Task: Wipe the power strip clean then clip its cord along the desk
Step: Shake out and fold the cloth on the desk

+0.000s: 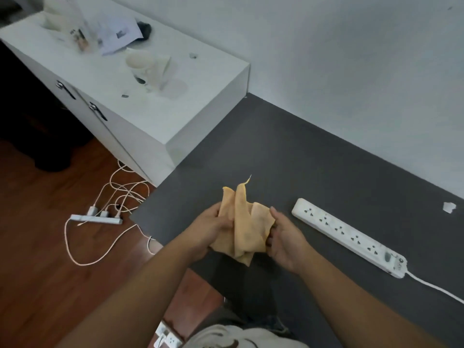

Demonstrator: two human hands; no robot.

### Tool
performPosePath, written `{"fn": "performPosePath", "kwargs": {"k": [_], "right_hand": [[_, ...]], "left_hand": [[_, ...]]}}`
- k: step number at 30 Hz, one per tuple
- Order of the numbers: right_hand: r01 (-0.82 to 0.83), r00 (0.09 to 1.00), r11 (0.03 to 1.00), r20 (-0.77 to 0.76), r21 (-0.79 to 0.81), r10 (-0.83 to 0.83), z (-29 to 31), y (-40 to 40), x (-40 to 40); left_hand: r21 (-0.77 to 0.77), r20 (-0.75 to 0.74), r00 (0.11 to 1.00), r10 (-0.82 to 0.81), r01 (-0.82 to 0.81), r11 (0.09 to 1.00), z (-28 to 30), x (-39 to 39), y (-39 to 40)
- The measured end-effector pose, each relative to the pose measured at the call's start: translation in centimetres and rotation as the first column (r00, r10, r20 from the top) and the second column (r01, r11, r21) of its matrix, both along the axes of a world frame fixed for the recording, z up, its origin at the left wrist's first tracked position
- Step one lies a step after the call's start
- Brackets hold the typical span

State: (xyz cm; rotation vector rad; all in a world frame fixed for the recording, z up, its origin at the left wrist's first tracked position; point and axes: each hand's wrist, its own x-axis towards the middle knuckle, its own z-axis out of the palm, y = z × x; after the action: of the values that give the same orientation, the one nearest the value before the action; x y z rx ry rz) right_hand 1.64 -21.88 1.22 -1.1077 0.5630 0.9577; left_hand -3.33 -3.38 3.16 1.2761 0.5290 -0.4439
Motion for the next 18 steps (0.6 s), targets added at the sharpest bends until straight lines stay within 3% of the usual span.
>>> {"fn": "performPosePath", "kwargs": {"k": [3,9,15,18], "right_hand": [[-0.193,0.974,0.981,0.126,0.013,0.19,-0.1,1.7,-0.6],[-0.254,0.944,0.961,0.188,-0.108,0.27,0.0,4.3,-0.6],[-0.133,0.976,0.987,0.159,-0.086,0.145,0.3,3.9,0.7],[0.035,0.991,0.999,0.127,0.032,-0.039,0.7,2.6,1.5]], "left_hand": [[0.216,0.086,0.987,-0.137,0.116,0.969,0.8,-0.3,0.9],[0.377,0.15,0.98,-0.132,0.067,0.924,2.2,-0.2,2.6],[0.425,0.169,0.981,-0.091,0.01,0.905,3.4,-0.3,4.5],[0.323,0.174,0.983,0.057,-0.112,0.94,4.1,0.2,5.6]]}}
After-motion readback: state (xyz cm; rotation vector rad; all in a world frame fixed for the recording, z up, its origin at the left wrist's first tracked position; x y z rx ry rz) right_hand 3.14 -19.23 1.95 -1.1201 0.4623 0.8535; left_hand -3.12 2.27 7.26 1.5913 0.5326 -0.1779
